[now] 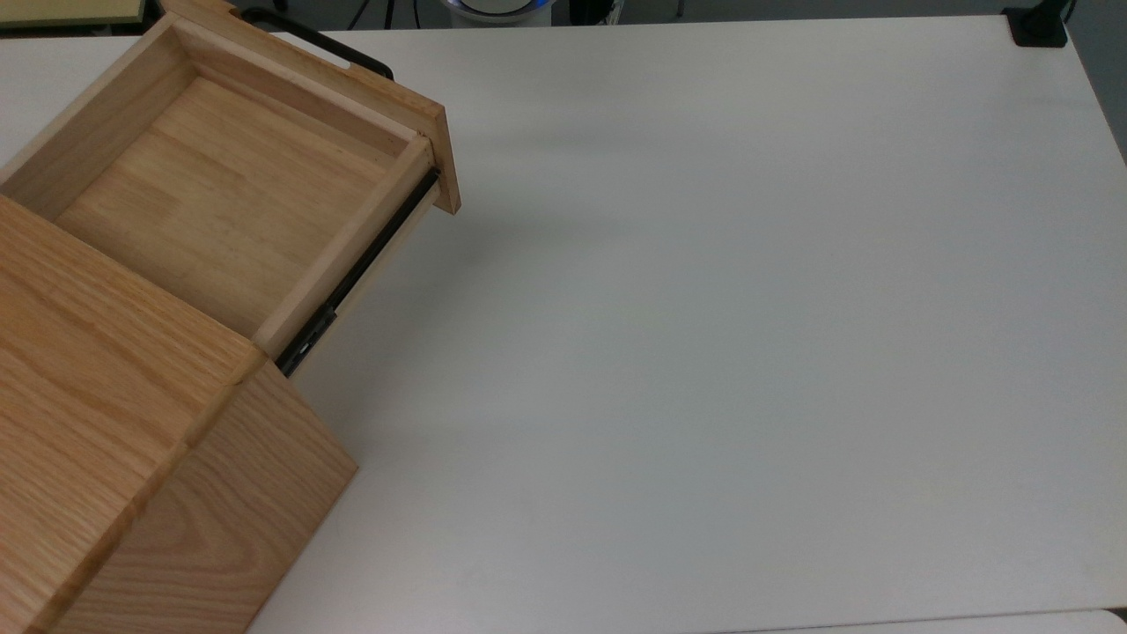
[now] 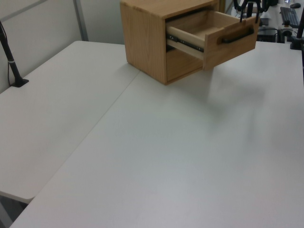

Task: Open the drawer by sliding it
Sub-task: 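Release the handle and lift the gripper away from the drawer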

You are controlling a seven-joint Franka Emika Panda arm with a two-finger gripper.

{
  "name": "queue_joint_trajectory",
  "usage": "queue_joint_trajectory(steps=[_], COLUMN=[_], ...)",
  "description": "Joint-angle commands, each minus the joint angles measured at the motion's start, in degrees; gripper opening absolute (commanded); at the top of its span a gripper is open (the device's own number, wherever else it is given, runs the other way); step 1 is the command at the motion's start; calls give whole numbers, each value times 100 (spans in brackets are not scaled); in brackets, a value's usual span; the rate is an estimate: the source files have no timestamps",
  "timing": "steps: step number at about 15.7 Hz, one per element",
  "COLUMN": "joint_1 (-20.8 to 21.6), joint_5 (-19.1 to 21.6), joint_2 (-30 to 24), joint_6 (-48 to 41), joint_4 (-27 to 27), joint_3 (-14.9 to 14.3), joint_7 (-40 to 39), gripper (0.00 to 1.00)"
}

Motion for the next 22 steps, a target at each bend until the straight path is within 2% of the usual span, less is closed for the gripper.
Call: queue_joint_trajectory(steps=[1,2,4,6,8,13,18,20,22], joint_1=[45,72,81,115,387,730,1135,1424,1793], joint_5=[-43,-43,-43,-35,-52,-70,-508,-509,-500], joint_2=[-82,-90,-91,-82,-21,225,796,1007,1131], joint_6=[-81,-72,-72,-55,-11,218,244,471,700], joint_4=[124,142,213,213,213,213,502,582,582], joint_3=[92,109,371,513,540,540,374,85,-372], joint_7=[-423,-730,-1467,-2345,-3085,-4474,-5503,-5908,-6024], gripper=[100,100,100,100,100,100,100,100,100])
